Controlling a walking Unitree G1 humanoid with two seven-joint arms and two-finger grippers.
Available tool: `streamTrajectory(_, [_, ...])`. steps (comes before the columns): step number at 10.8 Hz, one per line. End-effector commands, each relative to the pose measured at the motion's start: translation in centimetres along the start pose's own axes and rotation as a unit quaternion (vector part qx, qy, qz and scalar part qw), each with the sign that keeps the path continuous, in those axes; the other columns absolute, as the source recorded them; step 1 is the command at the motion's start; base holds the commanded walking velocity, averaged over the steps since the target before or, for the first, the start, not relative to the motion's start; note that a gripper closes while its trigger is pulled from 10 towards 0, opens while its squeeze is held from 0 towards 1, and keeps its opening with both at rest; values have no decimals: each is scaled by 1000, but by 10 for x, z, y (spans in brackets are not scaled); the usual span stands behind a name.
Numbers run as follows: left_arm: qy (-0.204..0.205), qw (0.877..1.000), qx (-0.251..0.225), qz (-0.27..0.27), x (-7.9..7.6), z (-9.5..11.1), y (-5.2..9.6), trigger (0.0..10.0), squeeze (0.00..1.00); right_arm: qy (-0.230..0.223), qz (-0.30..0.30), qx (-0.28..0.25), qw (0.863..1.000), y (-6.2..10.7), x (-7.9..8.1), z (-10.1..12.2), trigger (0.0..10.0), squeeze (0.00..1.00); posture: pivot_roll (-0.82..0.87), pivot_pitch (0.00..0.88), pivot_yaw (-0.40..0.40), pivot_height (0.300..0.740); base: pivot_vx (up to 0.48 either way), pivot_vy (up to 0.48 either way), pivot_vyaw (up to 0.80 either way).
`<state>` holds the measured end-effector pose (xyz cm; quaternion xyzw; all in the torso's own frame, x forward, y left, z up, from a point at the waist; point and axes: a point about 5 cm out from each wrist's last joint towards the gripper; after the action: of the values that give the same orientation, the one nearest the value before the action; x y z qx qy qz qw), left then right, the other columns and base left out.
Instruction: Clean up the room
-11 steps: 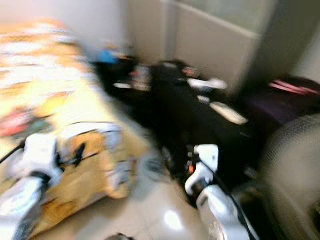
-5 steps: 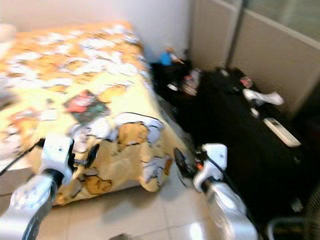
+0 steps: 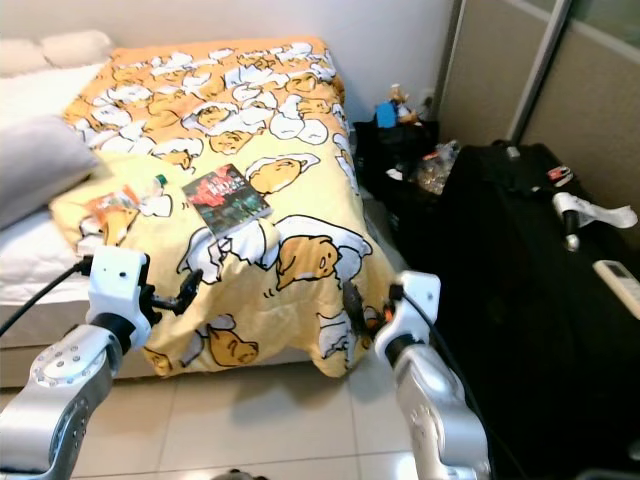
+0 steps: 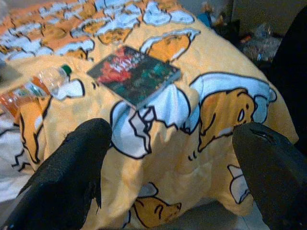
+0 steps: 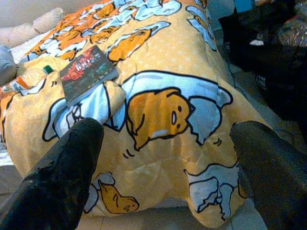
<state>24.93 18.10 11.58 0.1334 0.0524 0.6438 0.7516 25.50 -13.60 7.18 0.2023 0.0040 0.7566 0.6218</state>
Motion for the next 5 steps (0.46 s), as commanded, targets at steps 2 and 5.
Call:
streamTrajectory(2, [13,1000,5,16,3,-3,2,10000,0,40,-1,-5,999,4,-3,1,10000,0,-74,0,60,740,0,0,0])
streamTrajectory(5, [14,1000,11,16,3,-5,6,10000,0,24,-50,14,998,10,-18,1,10000,0,-88,0,42,740,0,0,0])
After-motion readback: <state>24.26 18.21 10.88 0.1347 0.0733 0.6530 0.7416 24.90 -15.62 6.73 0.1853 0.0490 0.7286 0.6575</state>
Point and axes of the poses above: a point about 5 cm out from each wrist's last joint towards the gripper, its own y axis pointing back from the gripper into the wrist, its own z axis along the axis of the wrist's last joint, x = y × z, and after that the axes turned 1 degree about y, right-handed
